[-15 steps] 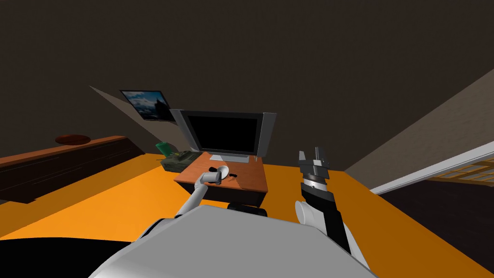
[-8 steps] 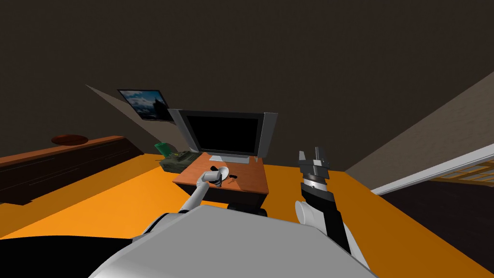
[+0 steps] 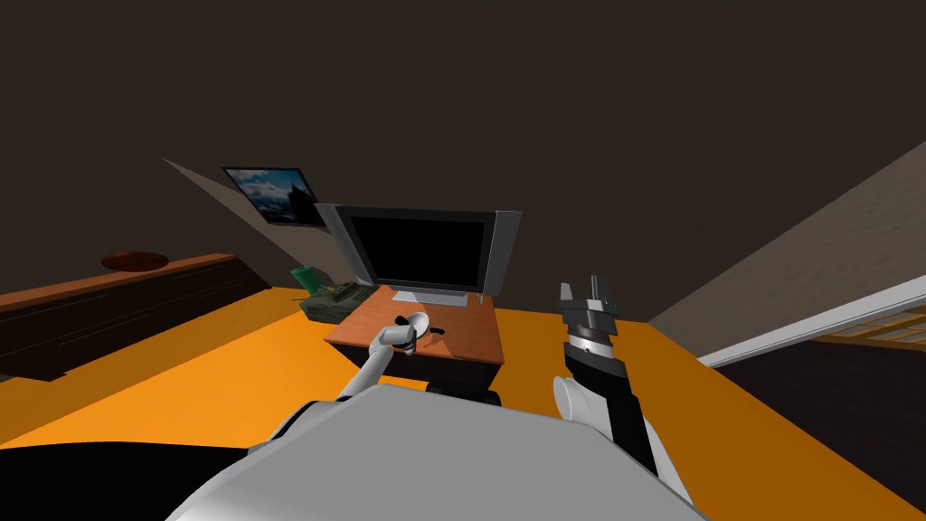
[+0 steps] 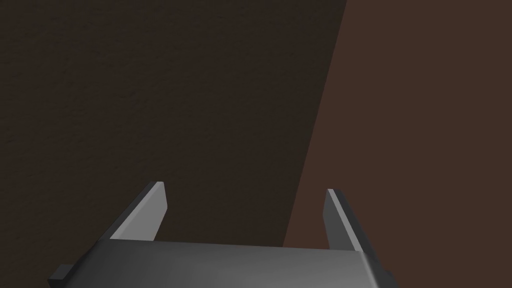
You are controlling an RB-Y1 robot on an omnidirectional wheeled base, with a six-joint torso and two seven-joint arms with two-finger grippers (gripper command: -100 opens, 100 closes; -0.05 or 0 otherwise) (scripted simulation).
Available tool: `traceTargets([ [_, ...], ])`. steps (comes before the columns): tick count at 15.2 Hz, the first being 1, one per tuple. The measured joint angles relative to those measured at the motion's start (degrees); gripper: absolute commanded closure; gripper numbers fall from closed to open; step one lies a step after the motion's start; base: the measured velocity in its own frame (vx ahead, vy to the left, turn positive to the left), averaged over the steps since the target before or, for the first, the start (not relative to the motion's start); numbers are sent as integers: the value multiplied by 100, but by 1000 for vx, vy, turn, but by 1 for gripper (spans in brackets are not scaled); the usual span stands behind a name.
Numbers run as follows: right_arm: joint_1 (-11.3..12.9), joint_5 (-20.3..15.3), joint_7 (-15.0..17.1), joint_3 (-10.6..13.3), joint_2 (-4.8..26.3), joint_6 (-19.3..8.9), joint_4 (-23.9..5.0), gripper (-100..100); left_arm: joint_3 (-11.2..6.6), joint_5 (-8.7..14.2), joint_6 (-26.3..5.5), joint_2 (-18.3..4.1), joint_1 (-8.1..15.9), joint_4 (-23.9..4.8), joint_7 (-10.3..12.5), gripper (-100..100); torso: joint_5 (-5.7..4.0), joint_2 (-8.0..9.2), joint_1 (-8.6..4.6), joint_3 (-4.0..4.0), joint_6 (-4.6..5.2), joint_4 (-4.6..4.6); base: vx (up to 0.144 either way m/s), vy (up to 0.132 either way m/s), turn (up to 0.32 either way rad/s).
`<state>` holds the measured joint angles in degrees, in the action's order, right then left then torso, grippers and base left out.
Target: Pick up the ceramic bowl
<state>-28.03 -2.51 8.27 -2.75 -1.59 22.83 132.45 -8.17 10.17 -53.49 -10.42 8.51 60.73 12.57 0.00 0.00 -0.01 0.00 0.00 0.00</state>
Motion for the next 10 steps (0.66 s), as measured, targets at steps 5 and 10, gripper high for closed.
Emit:
traceTargets([
  [5,0,0,0,0,0,0,0,0,-1,1,-28,-14,20,39,0,100,12,0,8,-5,-6,-11,2,1,-2],
  [10,0,0,0,0,0,0,0,0,-7,21,-393,-59,-6,387,52,100,9,7,8,1,-7,-5,-2,4,-10],
])
